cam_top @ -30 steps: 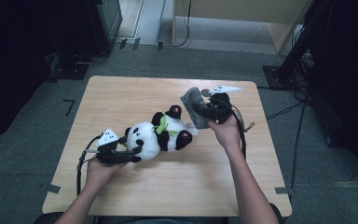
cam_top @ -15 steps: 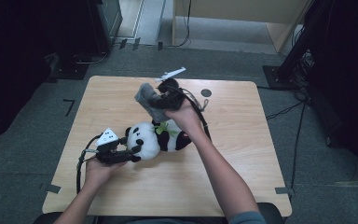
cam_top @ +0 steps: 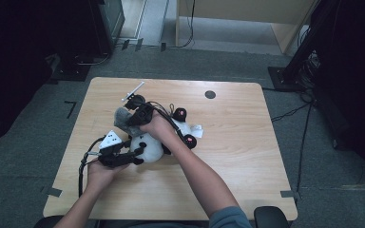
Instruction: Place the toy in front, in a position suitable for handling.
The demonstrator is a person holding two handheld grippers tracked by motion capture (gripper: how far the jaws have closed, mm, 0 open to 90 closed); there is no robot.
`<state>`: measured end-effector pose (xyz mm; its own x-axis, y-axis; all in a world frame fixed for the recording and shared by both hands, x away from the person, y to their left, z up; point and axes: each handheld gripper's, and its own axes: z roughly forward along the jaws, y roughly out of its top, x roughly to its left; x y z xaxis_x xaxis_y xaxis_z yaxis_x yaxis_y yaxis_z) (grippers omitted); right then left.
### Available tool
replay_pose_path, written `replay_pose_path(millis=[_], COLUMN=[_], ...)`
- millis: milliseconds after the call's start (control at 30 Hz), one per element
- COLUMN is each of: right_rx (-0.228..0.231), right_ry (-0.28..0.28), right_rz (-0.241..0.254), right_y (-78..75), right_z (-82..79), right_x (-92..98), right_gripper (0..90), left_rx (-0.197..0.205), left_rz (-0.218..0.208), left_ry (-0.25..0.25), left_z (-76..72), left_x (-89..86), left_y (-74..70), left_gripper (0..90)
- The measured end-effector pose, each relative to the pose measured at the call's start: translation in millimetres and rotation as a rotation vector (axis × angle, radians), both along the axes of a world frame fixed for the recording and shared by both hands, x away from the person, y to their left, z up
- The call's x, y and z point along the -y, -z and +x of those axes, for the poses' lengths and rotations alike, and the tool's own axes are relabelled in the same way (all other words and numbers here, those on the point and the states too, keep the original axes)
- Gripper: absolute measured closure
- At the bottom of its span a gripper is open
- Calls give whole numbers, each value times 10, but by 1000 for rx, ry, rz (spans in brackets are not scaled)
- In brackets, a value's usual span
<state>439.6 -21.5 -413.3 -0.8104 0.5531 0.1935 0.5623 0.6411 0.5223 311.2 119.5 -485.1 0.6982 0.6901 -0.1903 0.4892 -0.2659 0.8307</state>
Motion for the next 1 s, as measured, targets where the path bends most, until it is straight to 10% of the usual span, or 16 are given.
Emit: replay_pose_path(millis=[433,1000], right_rx=[43,67], right_ry=[114,275], right_rz=[-158,-176], right_y=[19,-110], right_z=[217,348], right_x=[571,1329], right_gripper=[769,776], left_rx=[-17,1], left_rz=[4,-14], left_ry=[-6,12], left_z=[21,31], left_x=[32,47], left_y=[-10,9], left_gripper=[574,574])
